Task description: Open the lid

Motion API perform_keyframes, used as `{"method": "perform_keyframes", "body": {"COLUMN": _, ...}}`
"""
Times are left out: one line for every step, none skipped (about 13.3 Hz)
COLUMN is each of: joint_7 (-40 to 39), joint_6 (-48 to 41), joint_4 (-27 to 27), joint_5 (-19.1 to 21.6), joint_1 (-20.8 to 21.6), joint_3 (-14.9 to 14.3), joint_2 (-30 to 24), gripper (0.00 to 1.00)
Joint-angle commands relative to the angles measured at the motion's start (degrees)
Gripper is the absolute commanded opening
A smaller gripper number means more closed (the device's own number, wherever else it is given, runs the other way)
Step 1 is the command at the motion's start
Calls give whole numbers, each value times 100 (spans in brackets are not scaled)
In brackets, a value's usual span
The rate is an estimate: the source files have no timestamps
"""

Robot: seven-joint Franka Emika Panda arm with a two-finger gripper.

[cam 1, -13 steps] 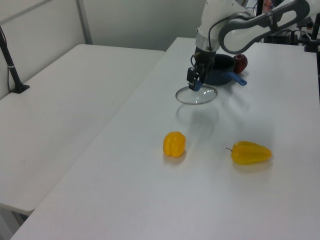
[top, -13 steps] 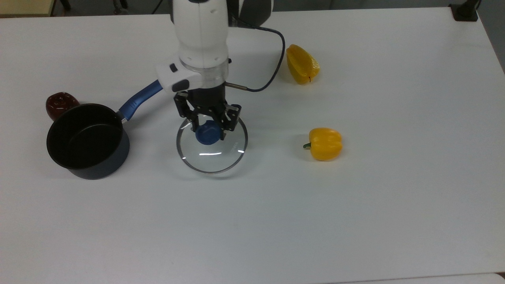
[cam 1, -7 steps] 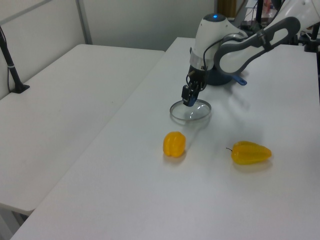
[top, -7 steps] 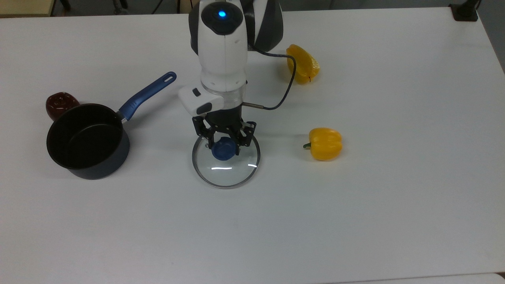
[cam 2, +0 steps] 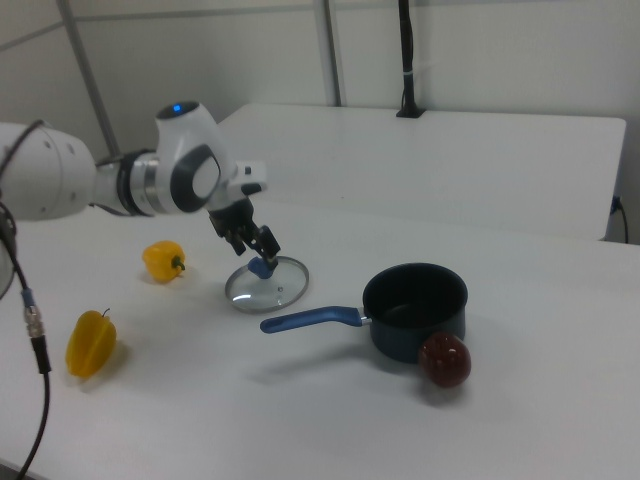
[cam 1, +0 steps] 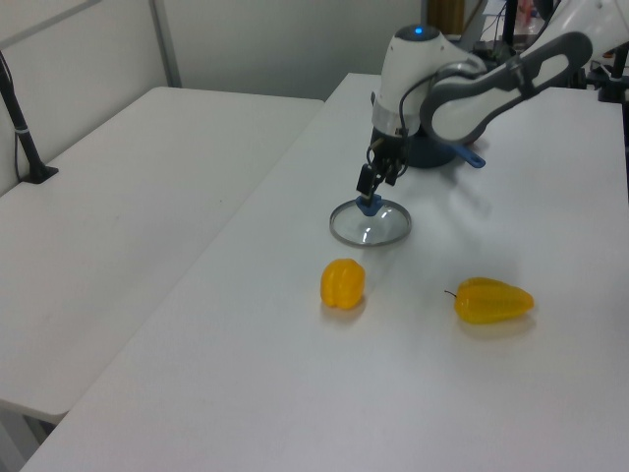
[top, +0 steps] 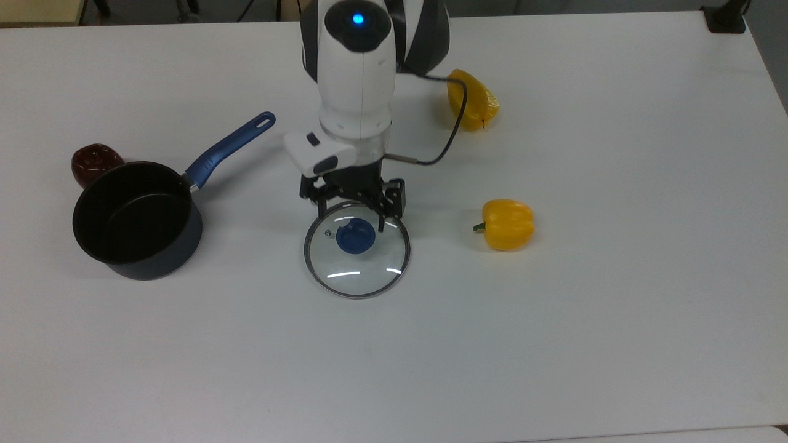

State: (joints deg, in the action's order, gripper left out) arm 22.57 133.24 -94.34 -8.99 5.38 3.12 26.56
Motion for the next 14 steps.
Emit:
{"method": "perform_keyframes", "body": {"joint_7": -986, "joint_6": -1786, "joint_4": -111, "joint_5": 37, "joint_1": 7, "joint_3": -48, "joint_2": -1159, "gripper": 100}}
{"method": "perform_keyframes", "body": {"joint_7": -1304, "joint_6": -2192, "joint_4": -120, "joint_5": 72, "joint_1": -37, "joint_3": -40, "joint_2": -1406, "gripper": 100}}
{"method": "perform_keyframes", "body": {"joint_7": -1534, "joint_6": -2588, "joint_4": -120, "joint_5": 160, "joint_1": -72, "joint_3": -48, "joint_2": -1635, "gripper": 100}}
{"method": "perform_keyframes", "body": {"joint_7": -1788, "joint_6": -3097, "joint_4": -120, "joint_5": 378, "joint_1": -142, "joint_3": -92, "joint_2": -1994, "gripper": 100}}
{"method": "perform_keyframes", "body": {"joint_7": -1974, "joint_6": -3389, "joint_4": -138, "joint_5": 511, "joint_1": -230, "joint_3": -101, "joint_2": -2241, "gripper": 100}}
{"method": "perform_keyframes", "body": {"joint_7": -2158, "joint_6": -3757, "joint_4": -138, "joint_5": 582, "joint_1": -405, "joint_3": -101, "joint_2": -2539, "gripper": 100}}
{"method": "perform_keyframes", "body": {"joint_7": -2212, "joint_6": -3952, "joint_4": -120, "joint_5": 583, "joint_1": -511, "joint_3": -101, "joint_2": -2742, "gripper": 100}}
{"method": "perform_keyframes", "body": {"joint_7": -2213, "joint_6": -4050, "joint_4": -120, "joint_5": 583, "joint_1": -616, "joint_3": -101, "joint_2": -2831, "gripper": 100}}
{"method": "perform_keyframes", "body": {"joint_7": -2222, "joint_6": -4190, "joint_4": -103, "joint_5": 583, "joint_1": -670, "joint_3": -110, "joint_2": -2841, "gripper": 100}}
{"method": "perform_keyframes", "body": {"joint_7": -2213, "joint_6": -4174, "joint_4": -103, "joint_5": 583, "joint_1": -653, "joint_3": -110, "joint_2": -2832, "gripper": 100}}
{"method": "perform_keyframes", "body": {"joint_7": -2204, "joint_6": -4165, "joint_4": -103, "joint_5": 583, "joint_1": -661, "joint_3": -101, "joint_2": -2832, "gripper": 100}}
{"method": "perform_keyframes", "body": {"joint_7": -2195, "joint_6": -4191, "joint_4": -50, "joint_5": 583, "joint_1": -679, "joint_3": -110, "joint_2": -2832, "gripper": 100}}
{"method": "perform_keyframes", "body": {"joint_7": -2152, "joint_6": -4192, "joint_4": 2, "joint_5": 583, "joint_1": -688, "joint_3": -118, "joint_2": -2823, "gripper": 100}}
{"method": "perform_keyframes", "body": {"joint_7": -2151, "joint_6": -4183, "joint_4": 3, "joint_5": 583, "joint_1": -688, "joint_3": -119, "joint_2": -2823, "gripper": 100}}
